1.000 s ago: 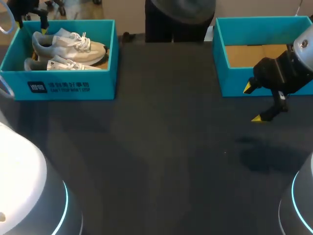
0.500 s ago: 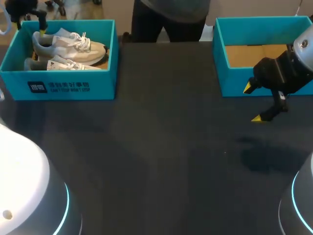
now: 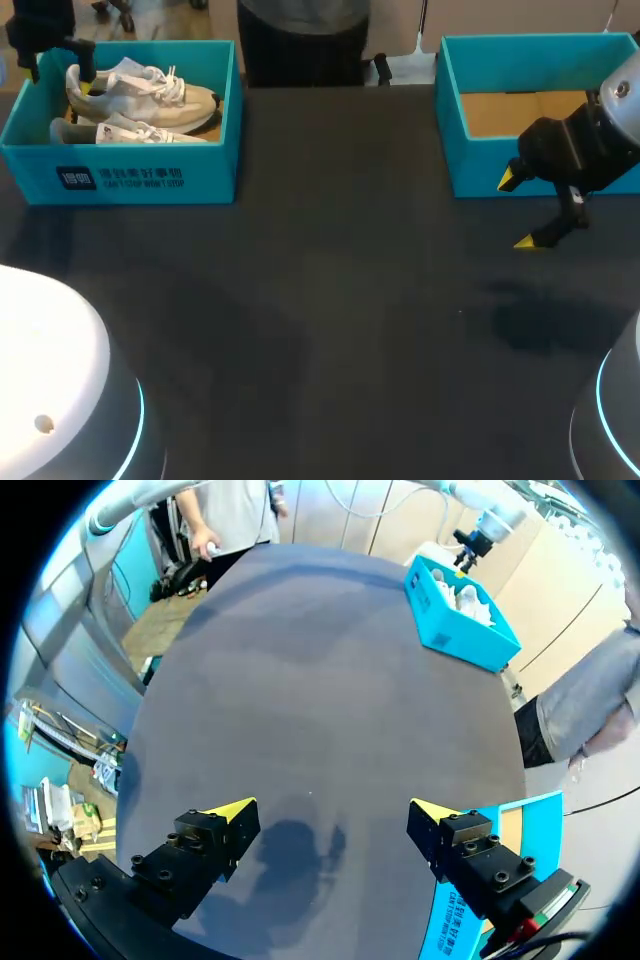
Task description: Take the shoe out of the shoebox, open the shoe tongue, remove and reinsert the insole, then place the shoe into the shoebox
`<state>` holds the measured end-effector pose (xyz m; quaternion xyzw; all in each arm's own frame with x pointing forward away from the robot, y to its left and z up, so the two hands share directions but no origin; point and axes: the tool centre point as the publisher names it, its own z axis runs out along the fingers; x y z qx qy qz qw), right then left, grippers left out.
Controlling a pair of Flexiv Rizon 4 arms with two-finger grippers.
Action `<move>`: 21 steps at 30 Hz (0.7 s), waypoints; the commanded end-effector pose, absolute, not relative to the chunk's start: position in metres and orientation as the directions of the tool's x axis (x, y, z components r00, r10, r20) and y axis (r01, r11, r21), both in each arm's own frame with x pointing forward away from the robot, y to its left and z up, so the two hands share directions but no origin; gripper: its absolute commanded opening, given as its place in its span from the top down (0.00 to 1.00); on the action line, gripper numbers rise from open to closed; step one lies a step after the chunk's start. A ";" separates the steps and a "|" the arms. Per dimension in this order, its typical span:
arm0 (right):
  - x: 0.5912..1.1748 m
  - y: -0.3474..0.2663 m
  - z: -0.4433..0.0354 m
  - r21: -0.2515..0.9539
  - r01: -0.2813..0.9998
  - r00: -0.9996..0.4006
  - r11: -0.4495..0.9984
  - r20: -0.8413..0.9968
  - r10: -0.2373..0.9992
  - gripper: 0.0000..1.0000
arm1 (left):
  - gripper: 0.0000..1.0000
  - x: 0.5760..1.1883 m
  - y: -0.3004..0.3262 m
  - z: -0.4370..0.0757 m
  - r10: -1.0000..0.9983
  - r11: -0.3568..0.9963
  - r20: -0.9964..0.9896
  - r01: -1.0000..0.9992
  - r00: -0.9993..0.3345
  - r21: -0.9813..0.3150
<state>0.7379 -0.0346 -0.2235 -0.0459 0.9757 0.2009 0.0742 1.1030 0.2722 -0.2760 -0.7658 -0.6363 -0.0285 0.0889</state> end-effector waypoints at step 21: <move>0.738 -0.034 -0.224 0.382 -0.118 -0.985 0.917 -0.164 -0.059 0.00 | 0.00 1.050 0.285 -0.267 0.975 -0.161 0.156 0.987 0.158 0.004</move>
